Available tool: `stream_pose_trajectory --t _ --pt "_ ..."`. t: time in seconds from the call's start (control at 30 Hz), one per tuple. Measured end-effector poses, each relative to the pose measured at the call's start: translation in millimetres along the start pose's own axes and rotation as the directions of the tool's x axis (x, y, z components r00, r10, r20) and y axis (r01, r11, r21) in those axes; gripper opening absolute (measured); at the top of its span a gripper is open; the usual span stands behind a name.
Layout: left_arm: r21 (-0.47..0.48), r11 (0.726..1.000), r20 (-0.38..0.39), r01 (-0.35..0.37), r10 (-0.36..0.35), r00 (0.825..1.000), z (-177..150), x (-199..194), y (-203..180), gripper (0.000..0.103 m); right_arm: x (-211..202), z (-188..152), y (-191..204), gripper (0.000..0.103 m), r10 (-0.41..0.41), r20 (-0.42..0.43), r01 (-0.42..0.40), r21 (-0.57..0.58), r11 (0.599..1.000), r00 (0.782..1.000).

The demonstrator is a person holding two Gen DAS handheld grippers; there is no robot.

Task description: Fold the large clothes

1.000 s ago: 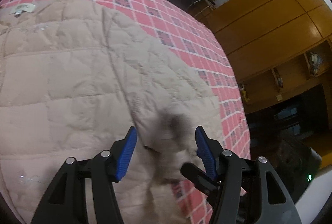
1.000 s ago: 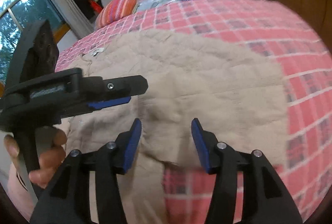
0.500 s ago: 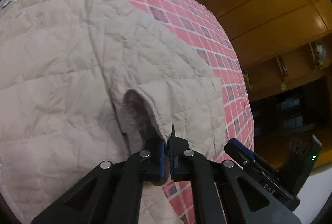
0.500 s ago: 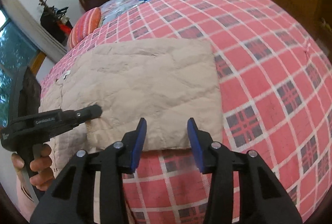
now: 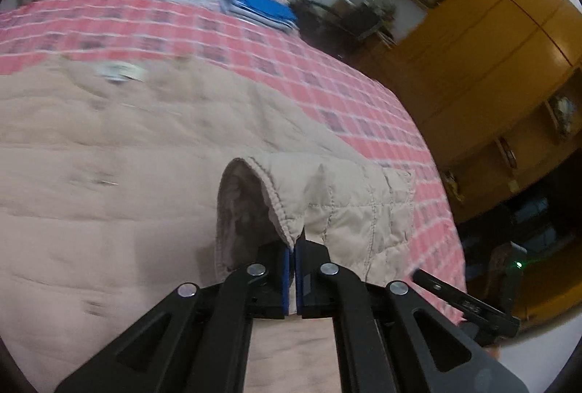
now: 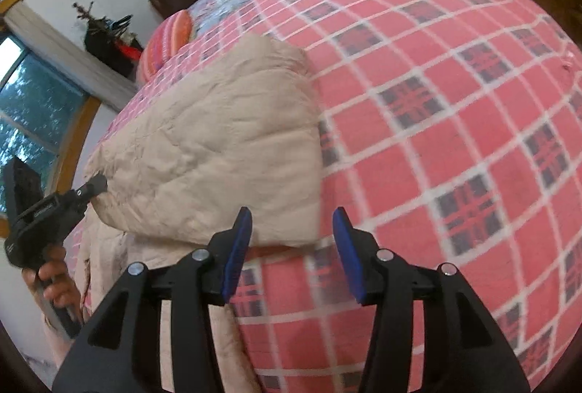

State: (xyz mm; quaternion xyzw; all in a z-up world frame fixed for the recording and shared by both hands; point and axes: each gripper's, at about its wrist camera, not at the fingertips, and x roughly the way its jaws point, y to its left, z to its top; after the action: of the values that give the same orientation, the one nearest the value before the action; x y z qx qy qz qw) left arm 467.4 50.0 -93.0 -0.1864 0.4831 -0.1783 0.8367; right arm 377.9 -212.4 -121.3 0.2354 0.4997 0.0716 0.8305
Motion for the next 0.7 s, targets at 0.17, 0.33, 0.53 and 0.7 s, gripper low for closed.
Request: stream_pose_trajectory --t 0.17,0.33,0.53,0.7 --pt "-0.064 0.995 0.024 -0.075 0.077 0.997 7.0 -17.2 50.7 0.002 22.5 4.8 28.8 0.048 0.04 -0.045 -0.041 -0.039 0.998 0.998" --pt "-0.098 0.987 0.036 -0.128 0.132 0.991 6.6 -23.0 80.3 0.002 46.7 10.3 53.1 0.05 0.033 -0.086 -0.039 -0.07 0.997 0.996" --pt "-0.137 0.975 0.005 -0.175 0.177 0.984 4.0 -25.9 121.4 0.002 61.2 9.0 68.3 0.014 0.01 -0.1 -0.02 -0.1 0.995 0.995" --pt "-0.133 0.978 -0.044 -0.162 0.158 0.987 -3.4 -14.2 132.3 0.008 69.6 11.0 70.6 0.015 -0.022 -0.122 0.009 -0.104 0.995 0.992"
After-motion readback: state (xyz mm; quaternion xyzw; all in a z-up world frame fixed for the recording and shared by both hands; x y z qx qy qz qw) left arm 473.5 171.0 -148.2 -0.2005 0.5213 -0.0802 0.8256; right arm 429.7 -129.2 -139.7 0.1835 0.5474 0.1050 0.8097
